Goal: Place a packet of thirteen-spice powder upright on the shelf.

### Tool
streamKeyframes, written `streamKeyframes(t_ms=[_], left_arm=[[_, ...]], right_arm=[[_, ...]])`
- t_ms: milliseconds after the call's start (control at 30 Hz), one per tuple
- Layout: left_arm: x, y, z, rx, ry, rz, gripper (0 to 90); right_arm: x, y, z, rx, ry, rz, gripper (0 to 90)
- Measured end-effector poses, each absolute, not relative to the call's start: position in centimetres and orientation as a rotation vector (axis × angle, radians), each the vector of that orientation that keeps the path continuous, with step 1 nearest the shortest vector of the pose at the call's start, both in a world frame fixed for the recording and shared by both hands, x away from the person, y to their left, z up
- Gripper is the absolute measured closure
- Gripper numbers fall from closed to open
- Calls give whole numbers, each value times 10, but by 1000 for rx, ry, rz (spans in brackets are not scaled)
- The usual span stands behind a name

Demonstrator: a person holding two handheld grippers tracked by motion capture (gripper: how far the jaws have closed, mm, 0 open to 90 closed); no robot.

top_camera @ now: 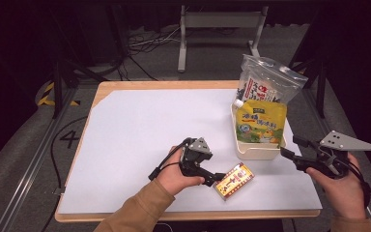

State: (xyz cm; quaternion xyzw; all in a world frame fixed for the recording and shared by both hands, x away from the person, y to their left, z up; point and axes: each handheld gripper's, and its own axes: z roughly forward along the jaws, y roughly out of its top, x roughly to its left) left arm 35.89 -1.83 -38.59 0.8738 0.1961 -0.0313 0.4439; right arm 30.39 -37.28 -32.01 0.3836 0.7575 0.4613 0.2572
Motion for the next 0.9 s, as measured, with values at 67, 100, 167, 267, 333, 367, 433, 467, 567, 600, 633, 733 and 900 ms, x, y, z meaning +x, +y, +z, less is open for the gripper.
streamKeyframes(t_ms=[67,100,167,267,333,367,433,467,567,600,633,733,900], left_arm=[[359,-21,-387,2169,488,-83,173],[359,-23,-389,2174,483,-85,173],[359,-28,-392,2185,479,-88,171],[358,-35,-397,2200,476,-91,165],[357,-40,-400,2210,463,-87,160],[357,-42,-401,2211,462,-88,158],[356,-47,-404,2225,456,-85,151],[356,-50,-405,2235,448,-75,147],[354,-56,-410,2257,453,-67,138],[354,-58,-412,2261,450,-68,135],[354,-59,-413,2262,450,-68,132],[354,-64,-416,2273,440,-57,120],[351,-72,-422,2307,425,-40,100]], right_arm=[[303,-374,-320,1057,2050,1259,401],[303,-374,-320,1061,2050,1258,411],[301,-375,-320,1055,2049,1253,430],[299,-376,-320,1043,2053,1252,430],[298,-377,-321,1051,2056,1259,419],[297,-378,-321,1055,2054,1249,413],[296,-378,-322,1062,2047,1244,402],[295,-378,-322,1069,2043,1243,393],[294,-378,-323,1067,2038,1232,375],[293,-378,-323,1064,2038,1229,371],[293,-378,-323,1068,2037,1226,370],[292,-379,-323,1087,2035,1220,350],[292,-381,-323,1110,2028,1223,334]])
